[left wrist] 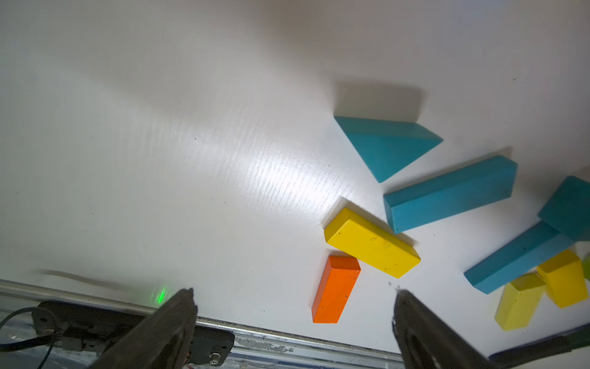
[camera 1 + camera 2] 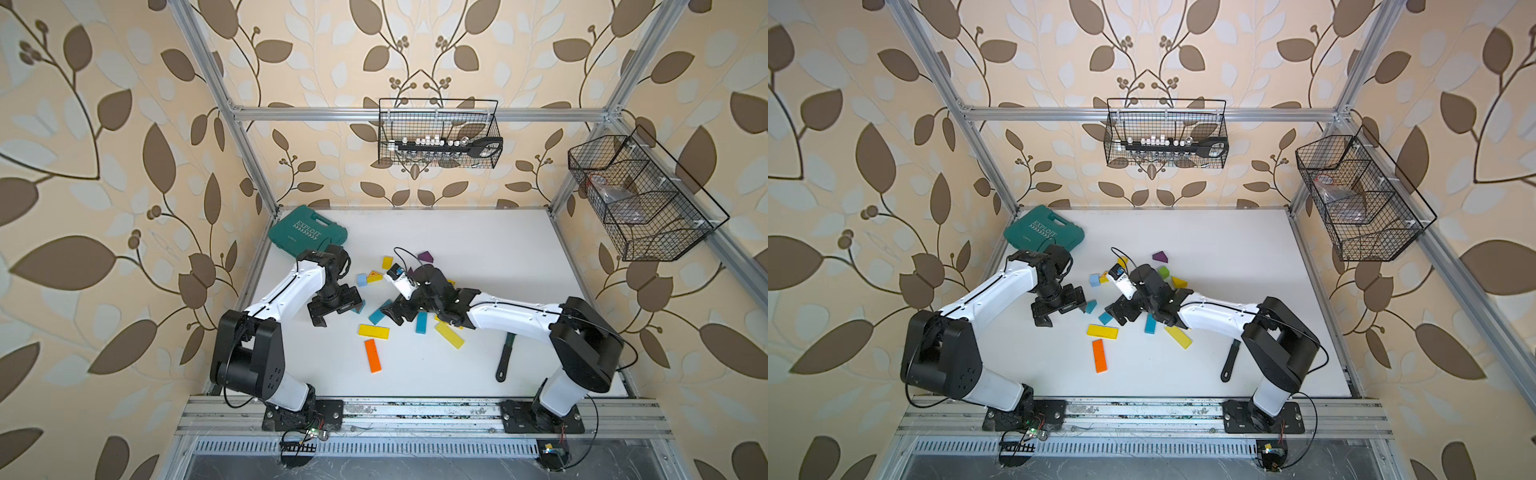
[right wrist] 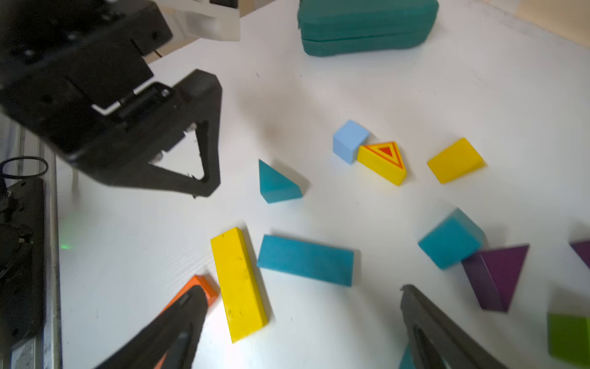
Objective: Assemble a small pinwheel with building blocks
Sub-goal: Place the building block at the center of the board, then adjust the building block at the center of the board.
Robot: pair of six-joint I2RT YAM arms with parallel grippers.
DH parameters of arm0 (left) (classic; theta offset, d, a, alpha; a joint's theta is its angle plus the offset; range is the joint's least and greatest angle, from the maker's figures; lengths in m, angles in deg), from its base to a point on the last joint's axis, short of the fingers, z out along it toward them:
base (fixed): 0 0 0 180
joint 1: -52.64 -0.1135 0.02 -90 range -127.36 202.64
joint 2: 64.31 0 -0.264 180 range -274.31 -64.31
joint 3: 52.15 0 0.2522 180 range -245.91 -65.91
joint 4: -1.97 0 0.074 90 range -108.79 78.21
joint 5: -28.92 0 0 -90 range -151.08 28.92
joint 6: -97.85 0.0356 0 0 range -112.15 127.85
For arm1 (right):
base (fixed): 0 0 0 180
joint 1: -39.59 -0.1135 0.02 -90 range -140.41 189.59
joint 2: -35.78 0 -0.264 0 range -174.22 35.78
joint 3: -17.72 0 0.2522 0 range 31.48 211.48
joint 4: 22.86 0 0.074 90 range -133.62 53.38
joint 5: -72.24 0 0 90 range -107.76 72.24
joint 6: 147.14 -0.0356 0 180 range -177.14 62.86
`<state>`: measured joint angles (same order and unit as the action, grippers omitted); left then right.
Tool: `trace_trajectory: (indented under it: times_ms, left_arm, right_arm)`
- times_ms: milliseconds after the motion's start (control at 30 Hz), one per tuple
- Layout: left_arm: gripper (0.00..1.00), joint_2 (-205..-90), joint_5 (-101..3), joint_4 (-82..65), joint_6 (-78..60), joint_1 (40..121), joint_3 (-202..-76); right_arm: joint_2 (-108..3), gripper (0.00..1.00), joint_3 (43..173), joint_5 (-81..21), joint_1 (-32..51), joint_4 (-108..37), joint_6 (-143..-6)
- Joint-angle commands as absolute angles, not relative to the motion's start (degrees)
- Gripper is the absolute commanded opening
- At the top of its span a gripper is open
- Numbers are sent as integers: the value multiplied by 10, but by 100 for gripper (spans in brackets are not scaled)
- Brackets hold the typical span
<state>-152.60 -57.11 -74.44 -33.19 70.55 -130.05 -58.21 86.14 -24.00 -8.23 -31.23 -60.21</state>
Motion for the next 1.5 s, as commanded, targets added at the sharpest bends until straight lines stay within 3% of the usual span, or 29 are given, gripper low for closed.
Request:
trace_trajectory:
  times_ms: [0, 133, 200, 333, 500, 933, 1467]
  left_arm:
    - [98, -1563, -604, -766, -365, 741, -1350]
    - [97, -1634, -614, -757, -377, 773, -1388]
    - [89, -1662, -615, -751, -382, 774, -1396]
    - [82, -1702, -619, -739, -398, 773, -1403]
    - [79, -1730, -625, -720, -394, 772, -1407]
    - [52, -1756, -634, -673, -351, 741, -1397]
    - [43, -1774, -635, -656, -266, 724, -1402]
  right_arm:
    - [-532, 95, 802, -227, -72, -303, -629]
    - [-480, 95, 758, -219, -60, -298, -630]
    - [-464, 95, 746, -221, -53, -294, -634]
    - [-445, 95, 740, -227, -46, -294, -634]
    - [-431, 95, 730, -226, -39, -286, -635]
    - [-446, 95, 728, -214, -35, -280, -637]
    - [-455, 95, 718, -171, -34, -269, -642]
